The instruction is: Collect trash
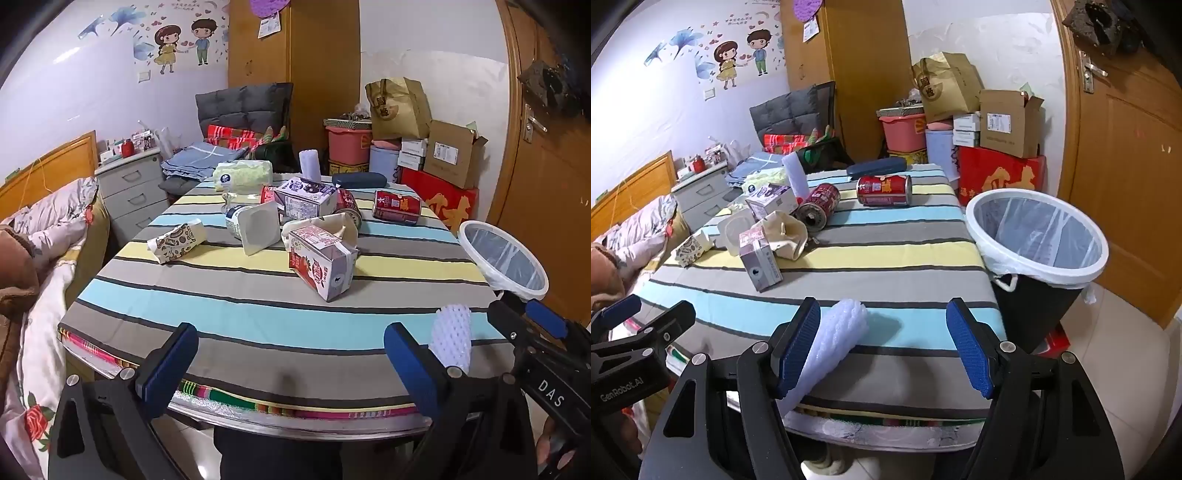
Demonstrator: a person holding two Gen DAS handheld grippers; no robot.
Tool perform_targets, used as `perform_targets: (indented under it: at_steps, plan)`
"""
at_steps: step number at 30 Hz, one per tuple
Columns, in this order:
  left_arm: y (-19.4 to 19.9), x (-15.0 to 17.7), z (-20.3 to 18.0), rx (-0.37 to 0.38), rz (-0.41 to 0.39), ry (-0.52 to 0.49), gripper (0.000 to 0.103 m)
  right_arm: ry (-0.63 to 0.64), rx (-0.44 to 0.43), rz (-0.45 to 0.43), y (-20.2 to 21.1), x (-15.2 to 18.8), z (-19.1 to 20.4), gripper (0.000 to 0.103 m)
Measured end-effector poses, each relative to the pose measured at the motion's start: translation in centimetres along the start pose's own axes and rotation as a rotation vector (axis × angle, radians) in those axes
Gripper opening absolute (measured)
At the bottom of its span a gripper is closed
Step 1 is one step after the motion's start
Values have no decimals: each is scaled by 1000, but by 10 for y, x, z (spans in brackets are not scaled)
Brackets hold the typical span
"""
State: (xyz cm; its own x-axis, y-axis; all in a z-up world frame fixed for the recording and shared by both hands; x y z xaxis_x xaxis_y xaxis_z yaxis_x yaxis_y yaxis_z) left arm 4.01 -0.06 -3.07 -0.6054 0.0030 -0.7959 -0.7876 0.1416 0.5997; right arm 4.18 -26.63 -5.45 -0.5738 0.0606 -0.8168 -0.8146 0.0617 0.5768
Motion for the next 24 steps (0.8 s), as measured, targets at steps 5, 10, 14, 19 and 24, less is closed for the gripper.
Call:
perform_targets:
  at_steps: [5,10,14,19,24]
  plan:
    - [-5,2,0,8,13,12,102,-13,-2,-5,-1,-1,-3,72]
    - [-2,3,3,18,4,18,102,6,20,-28,6,0,2,72]
    - [-3,2,0,14,10,16,102,-1,23,-30,5,-2,0,72]
    - [-4,2,0,16,11,15,102,-3,25,-35,7,-3,-1,72]
    - [-4,1,-1,15,10,17,102,-5,25,-41,8,-4,-2,72]
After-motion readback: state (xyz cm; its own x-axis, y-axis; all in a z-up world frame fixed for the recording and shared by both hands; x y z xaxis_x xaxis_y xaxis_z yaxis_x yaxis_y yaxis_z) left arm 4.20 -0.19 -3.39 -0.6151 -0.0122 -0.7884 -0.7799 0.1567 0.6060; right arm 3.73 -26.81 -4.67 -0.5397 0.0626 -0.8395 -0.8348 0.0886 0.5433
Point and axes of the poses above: each gripper's, at about its wrist camera, not at the fingertips, and y roughly against the way its jaws point, z to its left, x to its underside, the point moved 5 cm from there along -y, roughly the way its jaws point, and after that the axes turned 8 degrees about x, right-handed, at the moved point
